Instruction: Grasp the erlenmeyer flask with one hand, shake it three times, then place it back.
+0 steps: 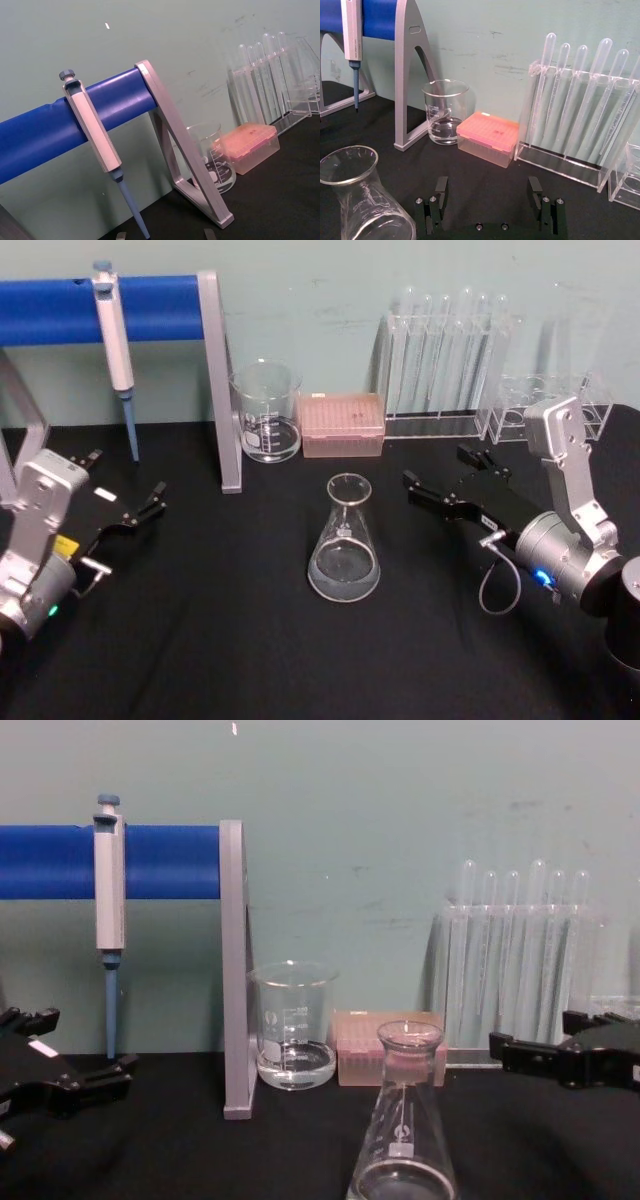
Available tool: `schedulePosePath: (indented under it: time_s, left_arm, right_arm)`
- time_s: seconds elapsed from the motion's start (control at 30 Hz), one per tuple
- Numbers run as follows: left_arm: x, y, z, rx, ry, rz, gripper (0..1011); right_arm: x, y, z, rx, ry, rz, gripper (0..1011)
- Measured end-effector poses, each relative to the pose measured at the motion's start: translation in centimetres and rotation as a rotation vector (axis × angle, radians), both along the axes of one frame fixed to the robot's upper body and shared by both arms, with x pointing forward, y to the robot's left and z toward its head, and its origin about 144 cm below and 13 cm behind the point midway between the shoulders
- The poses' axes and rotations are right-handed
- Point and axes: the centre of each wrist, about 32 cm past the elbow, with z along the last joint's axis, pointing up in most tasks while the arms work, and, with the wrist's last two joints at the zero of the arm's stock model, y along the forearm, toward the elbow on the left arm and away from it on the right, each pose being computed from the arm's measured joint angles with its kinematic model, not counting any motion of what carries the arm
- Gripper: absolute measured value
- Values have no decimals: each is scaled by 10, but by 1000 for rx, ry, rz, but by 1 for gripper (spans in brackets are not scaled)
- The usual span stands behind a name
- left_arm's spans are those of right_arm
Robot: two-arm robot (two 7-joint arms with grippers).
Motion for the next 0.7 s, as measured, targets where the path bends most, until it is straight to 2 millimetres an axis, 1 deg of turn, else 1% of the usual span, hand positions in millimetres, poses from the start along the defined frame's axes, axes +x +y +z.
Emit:
schedulePosePath:
  time_s: [0.7]
  left_arm:
    - [0,0,0,0,0,0,1001]
  right_arm:
    - [0,0,0,0,0,0,1000]
